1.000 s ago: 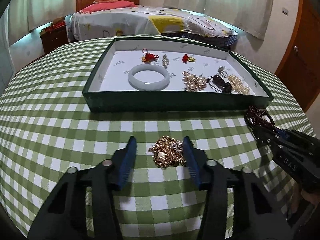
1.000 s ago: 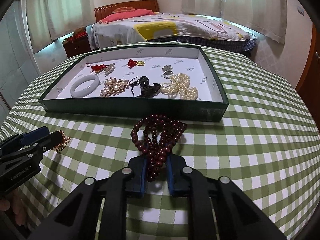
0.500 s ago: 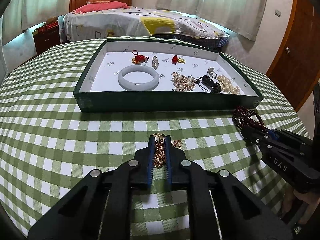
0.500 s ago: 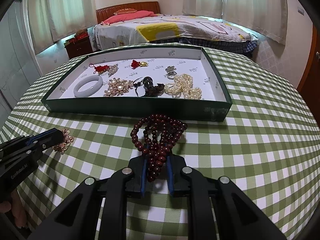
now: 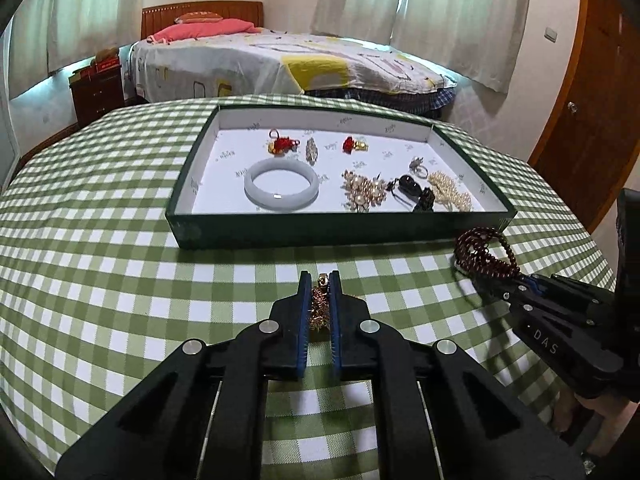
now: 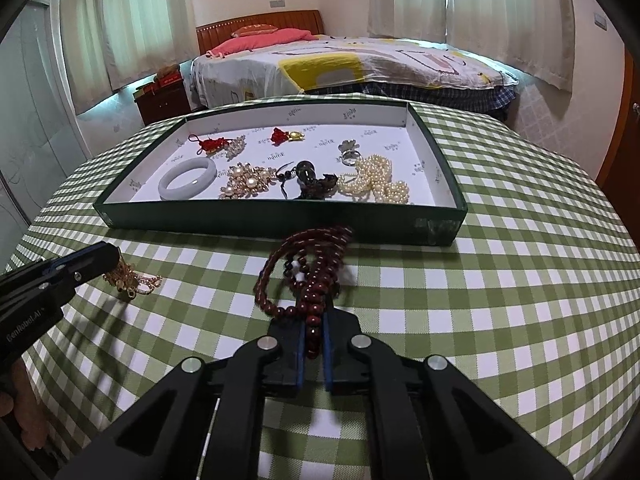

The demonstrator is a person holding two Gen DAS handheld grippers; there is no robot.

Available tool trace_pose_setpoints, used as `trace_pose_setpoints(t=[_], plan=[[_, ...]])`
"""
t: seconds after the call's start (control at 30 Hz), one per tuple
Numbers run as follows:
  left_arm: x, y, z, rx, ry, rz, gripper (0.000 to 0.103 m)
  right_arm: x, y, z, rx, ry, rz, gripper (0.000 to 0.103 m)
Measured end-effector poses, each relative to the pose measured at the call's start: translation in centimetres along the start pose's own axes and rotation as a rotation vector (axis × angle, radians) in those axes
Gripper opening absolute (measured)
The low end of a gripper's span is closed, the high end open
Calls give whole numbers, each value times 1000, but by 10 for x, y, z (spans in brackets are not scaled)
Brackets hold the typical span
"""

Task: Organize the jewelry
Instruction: 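Grasp the gold chain with the left tool while the right tool grasps the dark red bead bracelet, then lift the gold chain and bead bracelet and carry them over the tray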

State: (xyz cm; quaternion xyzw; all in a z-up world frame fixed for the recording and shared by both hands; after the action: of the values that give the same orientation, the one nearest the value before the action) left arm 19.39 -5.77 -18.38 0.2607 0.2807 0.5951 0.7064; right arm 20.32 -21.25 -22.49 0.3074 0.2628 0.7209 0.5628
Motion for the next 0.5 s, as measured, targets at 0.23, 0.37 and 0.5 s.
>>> trace_pose_setpoints(t=[0.23,0.37,0.5], plan=[[-1,11,5,-28,-8,3,9,4,7,2,-17,11,0,7],[0,16,9,-42,-4,2,9,7,14,4,-30,16,-1,7],[1,25,14,-65,-5,2,9,8,21,7,-45,21,-2,7]])
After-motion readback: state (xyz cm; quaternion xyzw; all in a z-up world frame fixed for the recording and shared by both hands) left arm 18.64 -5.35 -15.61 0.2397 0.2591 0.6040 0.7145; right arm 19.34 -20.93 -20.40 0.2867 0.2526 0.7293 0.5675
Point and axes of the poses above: each gripper's, at about its wrist camera, not at the fingertips, and y roughly against the way its jaws point, x to its left, z to its top, the point moved 10 cm from there along -y, roughly the way its jaws point, and after that the axes turned 5 degrees about z, right-handed, at the moved point
